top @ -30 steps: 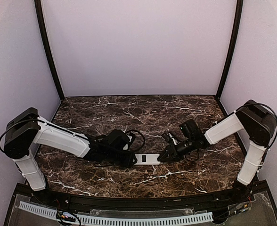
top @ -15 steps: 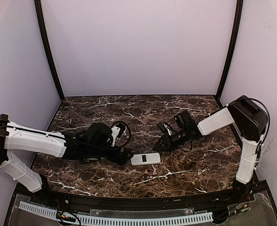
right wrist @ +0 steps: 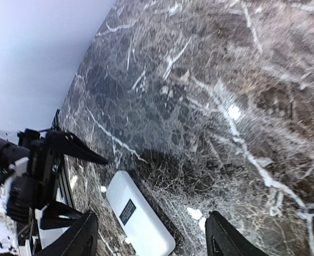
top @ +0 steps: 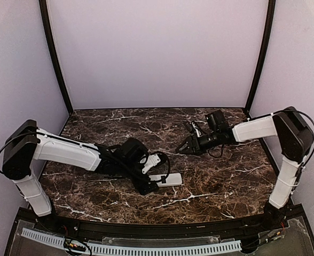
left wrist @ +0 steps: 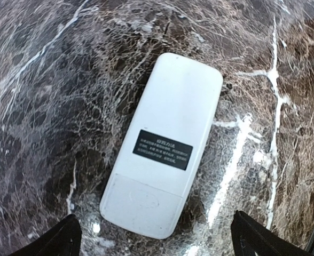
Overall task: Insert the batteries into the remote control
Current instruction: Pick up the remote control from the center of the board.
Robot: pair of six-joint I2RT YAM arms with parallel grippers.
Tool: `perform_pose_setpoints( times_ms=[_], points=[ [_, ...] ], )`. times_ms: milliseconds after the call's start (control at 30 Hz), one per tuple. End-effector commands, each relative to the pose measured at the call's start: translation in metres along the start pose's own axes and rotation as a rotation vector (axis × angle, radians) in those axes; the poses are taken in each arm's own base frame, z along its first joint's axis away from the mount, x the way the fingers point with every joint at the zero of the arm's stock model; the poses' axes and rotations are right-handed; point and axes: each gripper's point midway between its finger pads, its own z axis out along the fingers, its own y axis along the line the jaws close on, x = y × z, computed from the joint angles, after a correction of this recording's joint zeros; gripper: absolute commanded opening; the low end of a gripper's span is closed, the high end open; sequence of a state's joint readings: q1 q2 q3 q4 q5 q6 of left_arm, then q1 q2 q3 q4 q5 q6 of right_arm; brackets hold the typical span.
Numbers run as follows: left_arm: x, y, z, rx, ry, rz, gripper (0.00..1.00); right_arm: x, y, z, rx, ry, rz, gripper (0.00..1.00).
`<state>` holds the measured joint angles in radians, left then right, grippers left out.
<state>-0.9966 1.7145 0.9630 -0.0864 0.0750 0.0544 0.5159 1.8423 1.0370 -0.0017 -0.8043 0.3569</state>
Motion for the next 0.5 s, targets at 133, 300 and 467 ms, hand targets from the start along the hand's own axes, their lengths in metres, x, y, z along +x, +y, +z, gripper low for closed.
perform_pose_setpoints(
  times_ms=[133,300,467],
  points=[
    [-0.003,-0.008,0.016,0.084,0.094,0.300,0.98,-0.040,0.021,-0.070,0.118,-0.187,-0.183,0.82],
    [-0.008,-0.012,0.032,0.135,0.130,0.325,0.94,-0.060,0.042,-0.111,0.229,-0.325,-0.315,0.92],
    [-0.010,-0.017,0.039,0.199,0.152,0.302,0.88,-0.079,0.045,-0.156,0.407,-0.504,-0.303,0.99]
  ],
)
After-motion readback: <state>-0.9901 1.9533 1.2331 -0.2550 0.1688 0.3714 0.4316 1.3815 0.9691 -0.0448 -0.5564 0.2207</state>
